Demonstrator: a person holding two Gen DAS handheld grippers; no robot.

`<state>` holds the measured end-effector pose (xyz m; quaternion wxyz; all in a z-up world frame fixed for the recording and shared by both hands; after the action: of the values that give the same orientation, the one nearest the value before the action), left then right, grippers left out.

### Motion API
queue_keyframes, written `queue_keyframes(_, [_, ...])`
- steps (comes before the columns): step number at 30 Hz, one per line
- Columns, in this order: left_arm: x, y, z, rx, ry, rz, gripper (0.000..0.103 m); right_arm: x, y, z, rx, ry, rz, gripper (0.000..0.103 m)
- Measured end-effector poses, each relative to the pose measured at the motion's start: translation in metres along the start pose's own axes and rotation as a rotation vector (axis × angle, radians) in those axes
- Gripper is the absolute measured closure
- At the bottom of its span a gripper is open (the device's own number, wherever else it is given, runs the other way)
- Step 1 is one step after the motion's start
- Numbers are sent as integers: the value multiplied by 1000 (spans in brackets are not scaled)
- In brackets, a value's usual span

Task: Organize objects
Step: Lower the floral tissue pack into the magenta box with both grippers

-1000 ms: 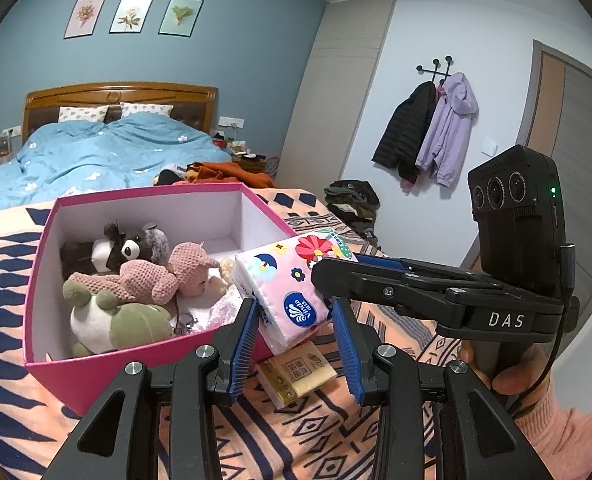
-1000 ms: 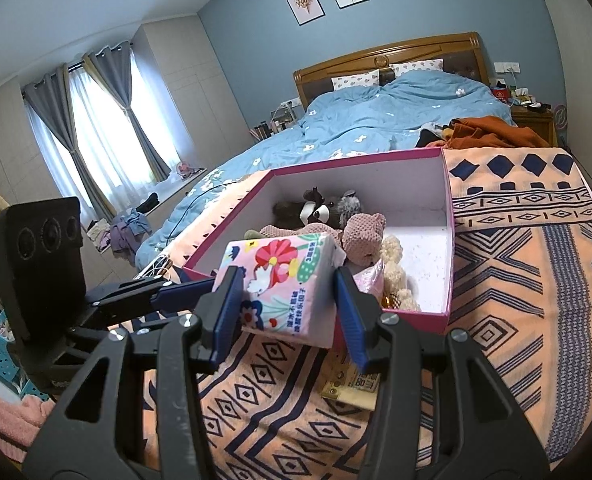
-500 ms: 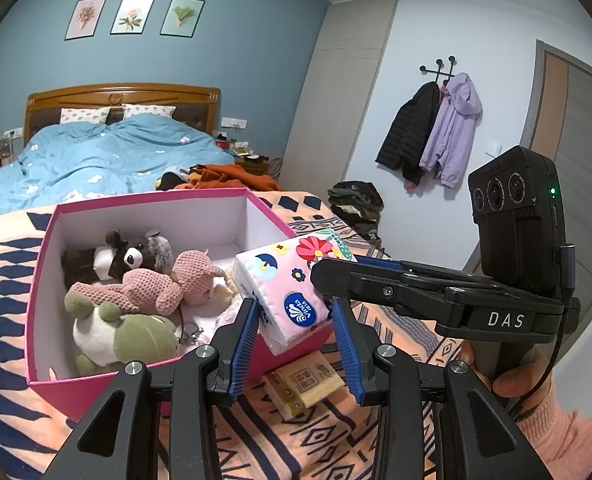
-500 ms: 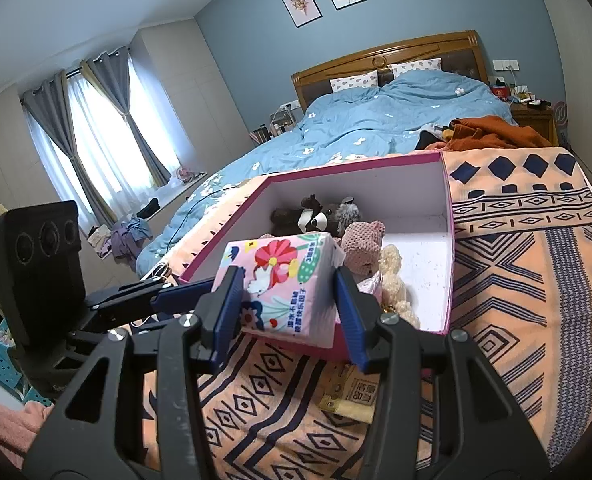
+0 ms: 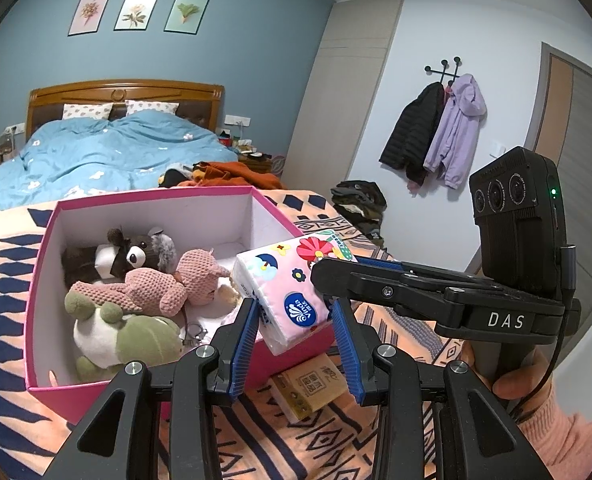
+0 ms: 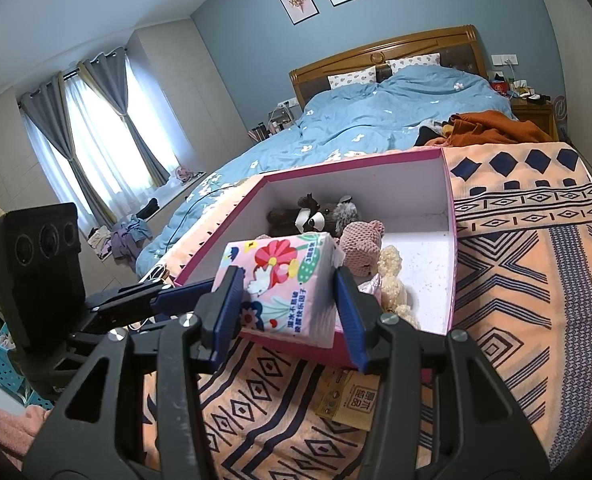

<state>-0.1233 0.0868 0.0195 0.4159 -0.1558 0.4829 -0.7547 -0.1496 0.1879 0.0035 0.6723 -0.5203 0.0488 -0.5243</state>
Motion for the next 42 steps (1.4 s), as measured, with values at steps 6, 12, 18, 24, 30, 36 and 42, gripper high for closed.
queue_keyframes(6, [4, -1, -2, 1, -6, 3, 65, -1, -2, -2, 1, 3, 0, 53])
queue_keyframes(12, [9, -1, -4, 3, -14, 12, 65, -2, -4, -7, 5, 7, 1, 53])
queue_keyframes(18, [14, 0, -8, 10, -20, 20, 65, -2, -5, -13, 13, 10, -3, 53])
queue_keyframes(24, [18, 1, -13, 20, -26, 29, 65, -6, -5, -21, 22, 16, -9, 53])
queue_keyframes(30, [22, 1, -15, 24, -30, 33, 65, -9, -5, -25, 30, 19, -17, 53])
queue_keyframes(36, [25, 2, -18, 28, -35, 37, 65, -10, -5, -28, 34, 23, -16, 53])
queue_keyframes(42, [26, 2, -19, 34, -34, 43, 65, -12, -7, -31, 40, 25, -22, 53])
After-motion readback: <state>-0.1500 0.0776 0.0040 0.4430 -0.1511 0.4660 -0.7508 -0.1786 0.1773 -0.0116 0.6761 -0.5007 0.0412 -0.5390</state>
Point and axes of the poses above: each gripper's, at about its wrist camera, not at the fingertips, and z roughly against the way its jaws point, x to its left, y to its underside, the point moved 8 cm from there along -z, roughly the way its jaws point, and after that the axes turned 7 degrees about -z, right-handed, at the moved point
